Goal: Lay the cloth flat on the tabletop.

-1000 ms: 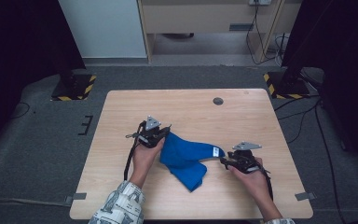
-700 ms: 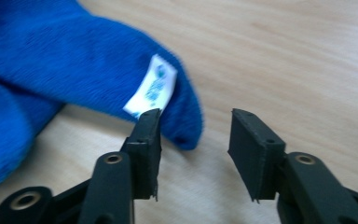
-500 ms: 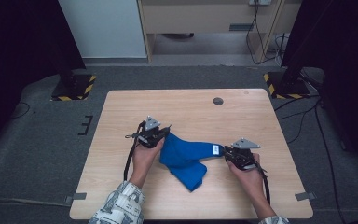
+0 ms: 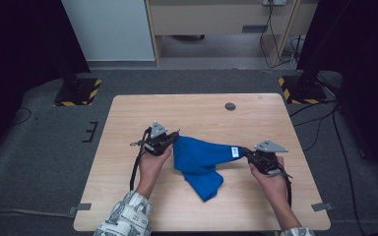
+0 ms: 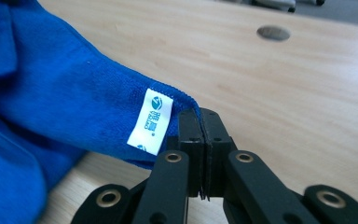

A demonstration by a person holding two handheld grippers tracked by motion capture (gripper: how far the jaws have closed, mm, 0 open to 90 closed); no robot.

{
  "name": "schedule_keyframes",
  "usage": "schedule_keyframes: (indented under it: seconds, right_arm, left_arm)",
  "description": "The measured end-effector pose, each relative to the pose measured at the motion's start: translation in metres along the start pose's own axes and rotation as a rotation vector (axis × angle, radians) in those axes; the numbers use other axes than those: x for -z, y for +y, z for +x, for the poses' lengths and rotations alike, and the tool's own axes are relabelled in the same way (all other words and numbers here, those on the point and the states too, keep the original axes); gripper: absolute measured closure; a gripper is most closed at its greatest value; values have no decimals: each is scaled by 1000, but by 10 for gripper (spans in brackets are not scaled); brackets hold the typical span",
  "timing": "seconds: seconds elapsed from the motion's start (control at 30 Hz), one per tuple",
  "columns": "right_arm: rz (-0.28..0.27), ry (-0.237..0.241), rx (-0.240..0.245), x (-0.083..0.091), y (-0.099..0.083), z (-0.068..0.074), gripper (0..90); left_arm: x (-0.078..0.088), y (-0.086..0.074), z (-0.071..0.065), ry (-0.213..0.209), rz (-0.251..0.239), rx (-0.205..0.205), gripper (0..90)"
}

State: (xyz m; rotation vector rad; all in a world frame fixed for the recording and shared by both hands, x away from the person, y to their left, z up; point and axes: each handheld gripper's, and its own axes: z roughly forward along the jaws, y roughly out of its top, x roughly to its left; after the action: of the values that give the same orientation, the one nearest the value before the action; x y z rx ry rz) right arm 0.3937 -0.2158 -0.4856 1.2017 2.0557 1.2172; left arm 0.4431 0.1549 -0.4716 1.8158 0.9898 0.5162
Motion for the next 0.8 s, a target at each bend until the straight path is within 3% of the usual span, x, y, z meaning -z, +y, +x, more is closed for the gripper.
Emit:
schedule_keyframes:
  seconds: [0.1, 0.2, 0.47, 0.7, 0.8]
  right_arm:
    - [-47, -3, -8, 19, 16, -5, 892]
    - [-69, -2, -18, 29, 25, -8, 892]
    - [-88, 11, 15, 40, 43, -7, 892]
    - [-102, 17, 24, 38, 56, -14, 892]
    - [-112, 19, 28, 40, 63, -15, 892]
  left_arm:
    - [4, 5, 1, -21, -36, 29, 856]
    - [6, 8, 0, -26, -53, 33, 855]
    - [15, 25, -8, -32, -74, -22, 840]
    - [23, 36, 0, -33, -100, 15, 855]
    - [27, 41, 2, -29, -106, 8, 855]
